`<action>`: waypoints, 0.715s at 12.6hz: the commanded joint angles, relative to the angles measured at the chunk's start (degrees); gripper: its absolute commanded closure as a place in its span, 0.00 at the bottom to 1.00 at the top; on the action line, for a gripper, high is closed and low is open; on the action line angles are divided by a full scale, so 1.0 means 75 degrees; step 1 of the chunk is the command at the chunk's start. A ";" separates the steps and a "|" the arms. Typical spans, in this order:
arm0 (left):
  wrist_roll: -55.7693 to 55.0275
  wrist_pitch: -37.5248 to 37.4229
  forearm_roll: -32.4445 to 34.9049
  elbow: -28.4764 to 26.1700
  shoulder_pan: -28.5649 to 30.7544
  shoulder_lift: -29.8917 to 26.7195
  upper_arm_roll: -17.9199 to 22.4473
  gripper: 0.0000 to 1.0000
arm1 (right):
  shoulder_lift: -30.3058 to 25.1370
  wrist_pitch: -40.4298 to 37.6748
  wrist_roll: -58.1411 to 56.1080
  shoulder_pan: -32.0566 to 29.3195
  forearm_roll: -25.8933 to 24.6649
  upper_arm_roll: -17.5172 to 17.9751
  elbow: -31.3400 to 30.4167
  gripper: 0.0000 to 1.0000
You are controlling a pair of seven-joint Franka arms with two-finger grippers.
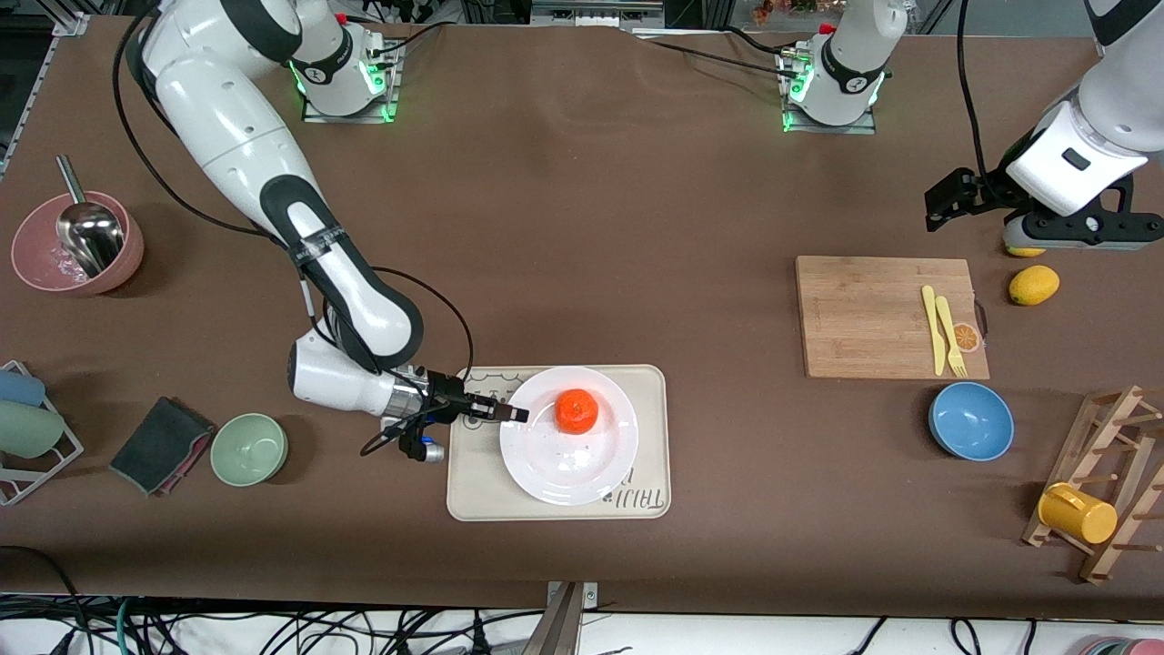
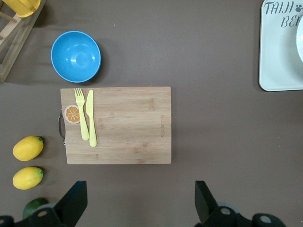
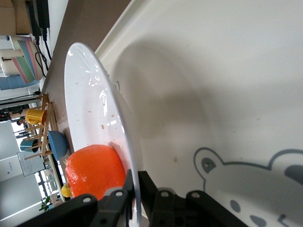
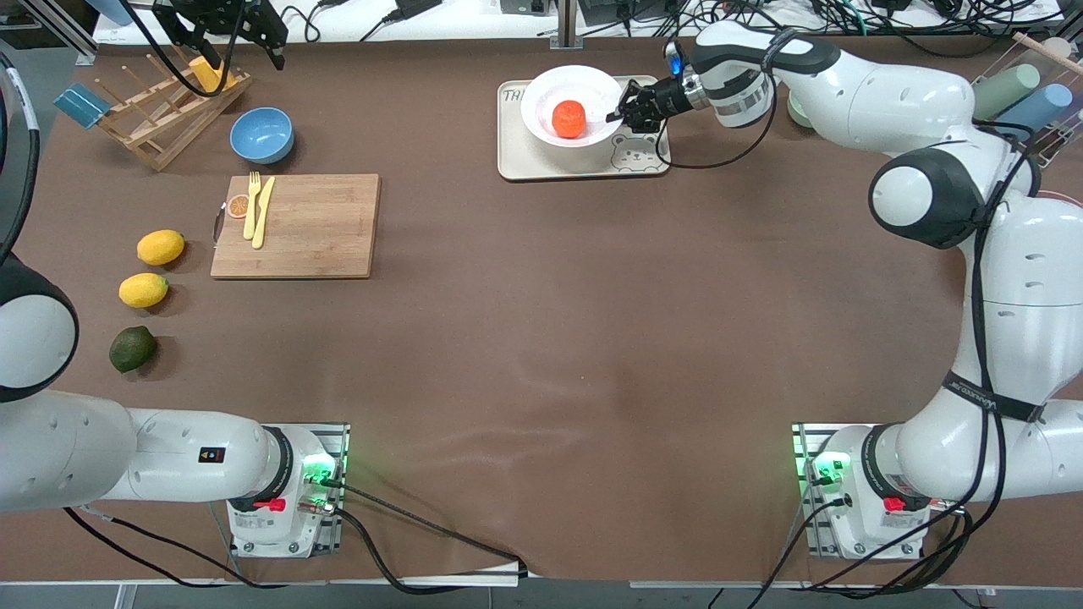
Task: Place orange and plate with both arms
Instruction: 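Carry the plate with the right gripper onto the bear placemat, then open the right gripper and release the plate on the placemat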
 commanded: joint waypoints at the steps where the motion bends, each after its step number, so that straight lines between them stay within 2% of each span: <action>1: 0.0162 -0.0141 -0.0197 0.0157 0.0040 0.0037 0.0033 0.00 | 0.0311 -0.0109 0.0134 -0.0006 -0.0265 0.0087 0.0474 1.00; 2: 0.0139 -0.0141 -0.0208 0.0168 0.0028 0.0037 0.0033 0.00 | 0.0311 -0.0109 0.0158 -0.0006 -0.0254 0.0087 0.0462 1.00; 3: 0.0139 -0.0152 -0.0197 0.0145 0.0039 0.0037 0.0033 0.00 | 0.0299 -0.0109 0.0158 -0.0018 -0.0254 0.0087 0.0473 0.86; 4: 0.0127 -0.0141 -0.0197 0.0168 0.0028 0.0049 0.0033 0.00 | 0.0310 -0.0109 0.0146 -0.0030 -0.0265 0.0087 0.0462 0.52; 5: 0.0139 -0.0141 -0.0197 0.0168 0.0028 0.0037 0.0033 0.00 | 0.0311 -0.0109 0.0158 -0.0065 -0.0254 0.0087 0.0438 0.04; 6: 0.0150 -0.0152 -0.0197 0.0145 0.0039 0.0037 0.0033 0.00 | 0.0311 -0.0121 0.0146 -0.0111 -0.0265 0.0076 0.0415 0.00; 9: 0.0150 -0.0152 -0.0197 0.0145 0.0040 0.0037 0.0033 0.00 | -0.0004 -0.0273 0.0146 -0.0205 -0.0779 0.0064 -0.0028 0.00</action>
